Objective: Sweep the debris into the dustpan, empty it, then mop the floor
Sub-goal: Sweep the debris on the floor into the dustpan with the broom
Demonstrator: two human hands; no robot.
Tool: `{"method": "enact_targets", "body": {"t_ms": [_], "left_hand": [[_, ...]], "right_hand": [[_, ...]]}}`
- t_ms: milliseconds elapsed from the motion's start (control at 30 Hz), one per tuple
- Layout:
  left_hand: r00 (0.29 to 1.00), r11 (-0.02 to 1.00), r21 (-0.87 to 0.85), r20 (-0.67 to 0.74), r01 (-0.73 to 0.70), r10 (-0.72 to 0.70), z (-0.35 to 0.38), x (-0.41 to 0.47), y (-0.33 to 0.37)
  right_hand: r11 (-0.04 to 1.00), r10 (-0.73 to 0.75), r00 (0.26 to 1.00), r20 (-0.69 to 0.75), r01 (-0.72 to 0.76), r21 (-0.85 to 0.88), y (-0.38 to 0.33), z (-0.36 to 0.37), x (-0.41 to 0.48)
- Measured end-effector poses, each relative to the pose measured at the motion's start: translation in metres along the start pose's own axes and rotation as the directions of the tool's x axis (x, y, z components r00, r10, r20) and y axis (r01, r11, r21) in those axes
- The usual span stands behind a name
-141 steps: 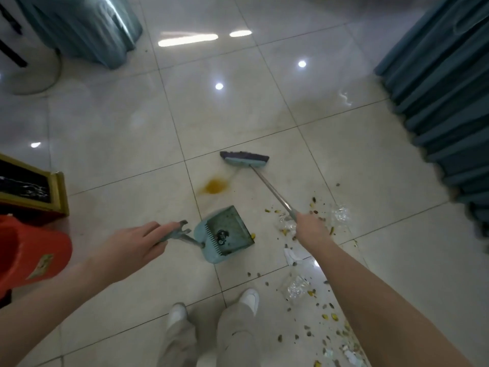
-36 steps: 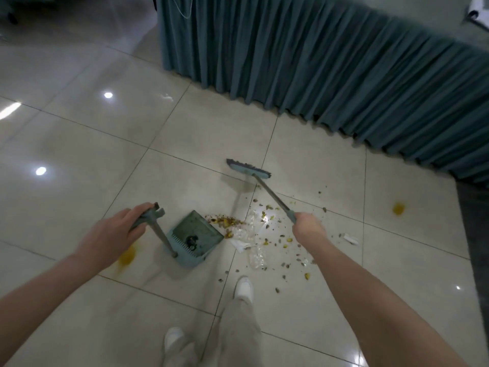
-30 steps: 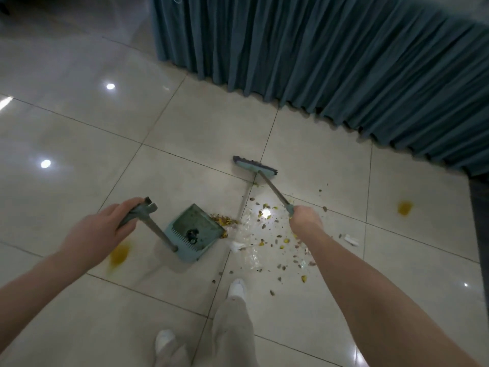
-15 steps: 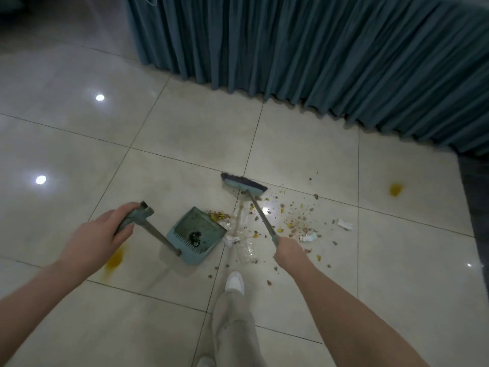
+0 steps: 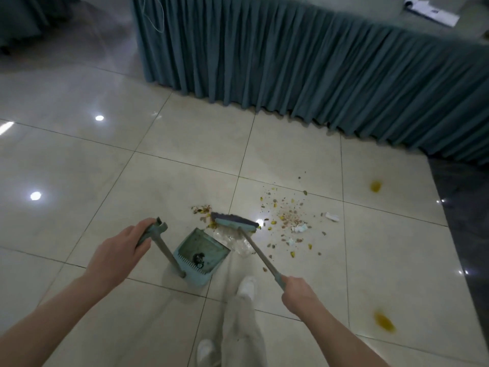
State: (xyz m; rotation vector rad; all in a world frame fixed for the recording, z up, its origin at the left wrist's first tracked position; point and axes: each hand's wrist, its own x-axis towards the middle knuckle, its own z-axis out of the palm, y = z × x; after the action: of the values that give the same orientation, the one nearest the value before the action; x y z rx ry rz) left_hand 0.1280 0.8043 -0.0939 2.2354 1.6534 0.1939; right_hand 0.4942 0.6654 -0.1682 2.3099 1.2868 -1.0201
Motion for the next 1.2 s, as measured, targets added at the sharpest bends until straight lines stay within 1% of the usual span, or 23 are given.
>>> {"method": "enact_targets", "body": {"t_ms": [167, 300, 533, 800, 933, 1100, 1200], "left_hand": [[1.000, 1.000, -0.001, -0.009, -0.025, 0.025, -0.007, -0.002, 0.011], [0.997, 0.997, 0.005, -0.005, -0.073, 0.073, -0.011, 0.011, 0.023], [0.986, 0.986, -0.004, 0.003, -0.168, 0.168, -0.010, 0.058, 0.064], [0.982, 0.982, 0.015, 0.032, -0.187, 0.186, 0.014, 0.163, 0.115], [0.983, 0.987, 0.004, 0.080, -0.163, 0.162, 0.030, 0.216, 0.133], [0.971, 0.976, 0.020, 0.108, -0.216, 0.213, 0.045, 0.259, 0.150], [0.968, 0.971, 0.033, 0.096, -0.235, 0.231, 0.047, 0.270, 0.160]], "right_hand": [[0.997, 0.005, 0.997, -0.079, 0.001, 0.080, 0.018, -0.032, -0.004], [0.991, 0.018, 0.989, -0.147, 0.002, 0.131, 0.031, -0.062, 0.002], [0.974, 0.104, 0.962, -0.253, -0.047, 0.221, 0.042, -0.124, 0.043], [0.953, 0.167, 0.951, -0.258, -0.089, 0.289, 0.065, -0.212, 0.152], [0.956, 0.177, 0.952, -0.250, -0.106, 0.274, 0.076, -0.247, 0.217], [0.969, 0.158, 0.960, -0.231, -0.106, 0.223, 0.078, -0.265, 0.278], [0.976, 0.156, 0.971, -0.179, -0.124, 0.181, 0.077, -0.260, 0.294]]}}
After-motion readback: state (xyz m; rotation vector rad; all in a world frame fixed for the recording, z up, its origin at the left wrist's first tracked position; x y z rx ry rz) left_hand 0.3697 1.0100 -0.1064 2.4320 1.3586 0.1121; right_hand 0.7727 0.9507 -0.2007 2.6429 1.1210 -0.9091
